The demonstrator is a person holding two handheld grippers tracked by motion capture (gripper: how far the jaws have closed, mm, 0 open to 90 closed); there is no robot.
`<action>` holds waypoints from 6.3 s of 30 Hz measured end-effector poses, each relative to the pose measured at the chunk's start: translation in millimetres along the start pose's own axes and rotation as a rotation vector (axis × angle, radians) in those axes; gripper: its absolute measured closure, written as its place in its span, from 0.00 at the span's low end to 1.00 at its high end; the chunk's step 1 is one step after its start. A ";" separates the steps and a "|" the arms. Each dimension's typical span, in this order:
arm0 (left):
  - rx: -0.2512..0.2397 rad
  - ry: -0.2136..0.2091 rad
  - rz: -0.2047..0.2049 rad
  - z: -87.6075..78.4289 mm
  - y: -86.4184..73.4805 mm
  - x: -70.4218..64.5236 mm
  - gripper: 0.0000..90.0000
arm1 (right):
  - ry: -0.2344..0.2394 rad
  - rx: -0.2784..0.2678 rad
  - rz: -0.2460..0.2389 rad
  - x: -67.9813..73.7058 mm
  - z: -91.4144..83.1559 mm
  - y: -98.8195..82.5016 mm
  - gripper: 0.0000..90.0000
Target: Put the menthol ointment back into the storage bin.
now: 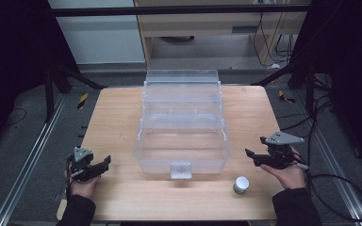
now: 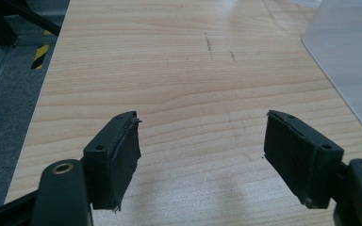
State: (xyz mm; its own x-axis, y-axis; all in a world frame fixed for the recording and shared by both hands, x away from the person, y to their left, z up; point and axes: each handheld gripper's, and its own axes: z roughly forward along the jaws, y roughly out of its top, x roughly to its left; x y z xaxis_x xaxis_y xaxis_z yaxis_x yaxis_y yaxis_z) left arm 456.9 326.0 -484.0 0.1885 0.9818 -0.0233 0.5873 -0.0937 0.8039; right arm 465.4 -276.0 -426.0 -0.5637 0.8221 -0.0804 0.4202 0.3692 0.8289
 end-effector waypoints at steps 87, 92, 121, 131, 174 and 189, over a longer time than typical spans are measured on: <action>0.021 -0.008 0.016 2.9 -0.4 -2.2 0.29 | 0.460 0.612 -0.597 62.5 6.3 31.4 0.39; 0.023 -0.009 0.017 3.0 -0.4 -2.3 0.29 | 0.465 0.635 -0.613 65.2 10.1 26.8 0.40; 0.024 -0.007 0.015 3.4 -0.4 -2.0 0.29 | 0.497 0.731 -0.649 74.9 29.5 17.5 0.54; 0.027 -0.009 0.016 3.5 -0.2 -3.0 0.29 | 0.495 0.751 -0.629 75.1 30.9 19.5 0.56; 0.028 -0.007 0.015 4.5 -0.5 -3.1 0.29 | 0.450 0.679 -0.535 67.1 -5.5 81.5 0.56; 0.028 -0.008 0.015 4.5 -0.4 -3.0 0.29 | 0.451 0.664 -0.522 64.5 -15.9 100.5 0.56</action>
State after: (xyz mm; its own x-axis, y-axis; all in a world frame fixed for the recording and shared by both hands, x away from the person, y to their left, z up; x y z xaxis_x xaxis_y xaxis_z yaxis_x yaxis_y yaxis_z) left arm 459.7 322.4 -487.0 0.2042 0.9788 -0.0163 0.6061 -0.1134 0.7872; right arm 459.9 -192.8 -339.1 -0.9567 0.2907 -0.0149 0.2776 0.9264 0.2546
